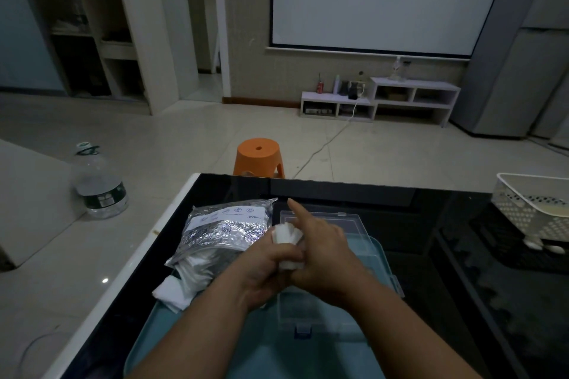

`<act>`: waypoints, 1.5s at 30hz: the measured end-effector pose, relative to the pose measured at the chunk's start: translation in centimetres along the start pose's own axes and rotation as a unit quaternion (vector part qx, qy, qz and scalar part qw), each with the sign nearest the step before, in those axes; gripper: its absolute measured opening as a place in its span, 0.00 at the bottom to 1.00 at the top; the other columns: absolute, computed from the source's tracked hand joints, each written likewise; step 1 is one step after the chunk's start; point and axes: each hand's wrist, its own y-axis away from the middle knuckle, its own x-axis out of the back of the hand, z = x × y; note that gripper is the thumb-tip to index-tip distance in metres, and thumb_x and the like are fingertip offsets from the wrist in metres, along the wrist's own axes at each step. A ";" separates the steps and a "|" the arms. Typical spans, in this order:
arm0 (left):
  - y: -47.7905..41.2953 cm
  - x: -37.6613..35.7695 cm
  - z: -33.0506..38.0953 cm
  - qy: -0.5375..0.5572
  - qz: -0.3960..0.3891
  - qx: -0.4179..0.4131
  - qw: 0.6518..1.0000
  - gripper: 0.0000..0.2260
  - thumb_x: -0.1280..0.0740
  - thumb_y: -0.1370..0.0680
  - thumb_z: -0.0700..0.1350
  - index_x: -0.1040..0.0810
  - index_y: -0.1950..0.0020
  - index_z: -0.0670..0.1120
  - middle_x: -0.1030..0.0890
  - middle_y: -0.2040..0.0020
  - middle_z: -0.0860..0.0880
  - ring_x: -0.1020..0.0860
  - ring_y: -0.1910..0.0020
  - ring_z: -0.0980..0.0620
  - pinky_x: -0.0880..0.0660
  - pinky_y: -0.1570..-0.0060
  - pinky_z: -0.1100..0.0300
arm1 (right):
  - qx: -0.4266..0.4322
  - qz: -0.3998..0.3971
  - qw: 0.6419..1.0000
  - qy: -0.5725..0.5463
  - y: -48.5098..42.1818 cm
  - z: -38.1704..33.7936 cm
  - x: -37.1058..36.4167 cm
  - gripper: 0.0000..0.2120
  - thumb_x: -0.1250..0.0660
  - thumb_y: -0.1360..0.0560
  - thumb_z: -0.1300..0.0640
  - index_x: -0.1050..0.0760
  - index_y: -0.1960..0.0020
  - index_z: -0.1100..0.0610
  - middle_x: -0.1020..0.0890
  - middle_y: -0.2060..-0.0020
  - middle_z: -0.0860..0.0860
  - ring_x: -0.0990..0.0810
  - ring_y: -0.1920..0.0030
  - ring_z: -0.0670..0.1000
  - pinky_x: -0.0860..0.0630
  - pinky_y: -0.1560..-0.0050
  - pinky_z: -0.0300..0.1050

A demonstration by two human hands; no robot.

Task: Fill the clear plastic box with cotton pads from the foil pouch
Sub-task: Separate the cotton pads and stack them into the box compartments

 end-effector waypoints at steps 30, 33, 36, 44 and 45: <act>-2.4 -0.5 -1.2 -0.221 0.225 -0.055 0.947 0.23 0.25 0.28 0.39 0.33 0.40 0.52 0.19 0.50 0.42 0.17 0.55 0.45 0.19 0.60 0.55 | -0.266 0.001 0.880 -0.393 -0.2 4.5 1.0 0.19 0.32 0.23 0.52 0.35 0.36 0.51 0.20 0.50 0.57 0.19 0.57 0.52 0.23 0.60 0.43; -3.0 -0.4 -1.8 -0.243 0.219 -0.045 0.944 0.20 0.30 0.26 0.35 0.35 0.43 0.53 0.20 0.51 0.41 0.18 0.57 0.45 0.18 0.60 0.53 | -0.297 -0.009 0.867 -0.401 -0.2 5.1 0.7 0.22 0.30 0.25 0.58 0.36 0.37 0.49 0.21 0.49 0.59 0.16 0.57 0.55 0.18 0.58 0.46; -3.4 -0.4 -2.2 -0.348 0.226 -0.064 0.908 0.13 0.32 0.26 0.38 0.32 0.53 0.54 0.20 0.58 0.43 0.22 0.63 0.49 0.21 0.61 0.50 | -0.305 0.014 0.878 -0.368 -0.3 5.6 0.5 0.16 0.31 0.25 0.62 0.33 0.43 0.53 0.21 0.51 0.59 0.17 0.57 0.55 0.19 0.57 0.46; -3.4 -0.6 -3.2 -0.620 0.191 -0.078 0.757 0.01 0.37 0.22 0.48 0.28 0.52 0.54 0.19 0.56 0.51 0.23 0.60 0.51 0.30 0.63 0.59 | -0.224 -0.021 0.967 -0.121 -0.6 6.5 -0.5 0.04 0.35 0.22 0.55 0.27 0.54 0.47 0.19 0.56 0.51 0.19 0.57 0.50 0.21 0.56 0.45; -3.4 -0.5 -3.4 -0.629 0.191 -0.077 0.750 0.01 0.37 0.23 0.49 0.28 0.52 0.55 0.19 0.56 0.52 0.22 0.59 0.51 0.29 0.62 0.58 | -0.223 -0.030 0.968 -0.112 -0.6 6.6 -0.7 0.04 0.35 0.22 0.54 0.28 0.54 0.46 0.19 0.56 0.51 0.19 0.56 0.50 0.21 0.56 0.45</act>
